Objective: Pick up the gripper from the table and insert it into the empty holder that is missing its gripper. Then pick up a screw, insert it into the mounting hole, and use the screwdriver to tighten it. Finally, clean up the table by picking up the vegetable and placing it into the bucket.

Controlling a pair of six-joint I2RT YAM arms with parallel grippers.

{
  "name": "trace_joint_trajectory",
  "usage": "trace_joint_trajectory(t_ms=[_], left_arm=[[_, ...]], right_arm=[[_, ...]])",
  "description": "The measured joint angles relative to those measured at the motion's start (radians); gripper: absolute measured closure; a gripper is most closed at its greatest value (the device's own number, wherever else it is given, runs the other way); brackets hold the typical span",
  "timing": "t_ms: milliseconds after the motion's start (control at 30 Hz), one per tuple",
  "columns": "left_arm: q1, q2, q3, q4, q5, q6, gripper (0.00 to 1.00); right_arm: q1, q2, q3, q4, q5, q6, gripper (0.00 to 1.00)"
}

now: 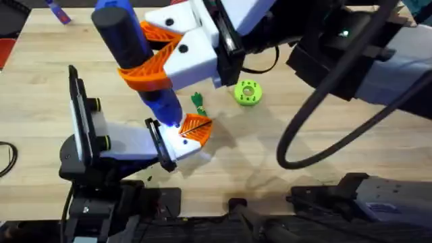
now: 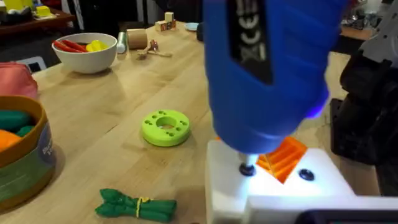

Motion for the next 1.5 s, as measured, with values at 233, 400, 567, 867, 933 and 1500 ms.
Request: trace_joint_trajectory(t_ms=[233,400,567,867,933,1500], left_arm=[[0.000,0.000,0.000,0.000,0.000,0.000,0.988],[0.000,0.000,0.000,0.000,0.000,0.000,0.988],[0.000,0.000,0.000,0.000,0.000,0.000,0.988],[0.000,0.000,0.000,0.000,0.000,0.000,0.988],[0.000,0.000,0.000,0.000,0.000,0.000,0.988],[0.000,0.000,0.000,0.000,0.000,0.000,0.988]], right_arm=[[0.000,0.001,0.000,0.000,0.000,-0.002,0.980],[0.000,0.001,0.000,-0.002,0.000,-0.002,0.980],[0.000,0.001,0.000,0.006,-0.001,-0.002,0.980],[-0.018,-0.008,-0.003,0.162,0.000,0.047,0.980],[-0.031,-0.014,-0.003,0.154,0.000,0.052,0.980],[-0.252,-0.031,0.218,-0.758,0.217,-0.116,0.980]])
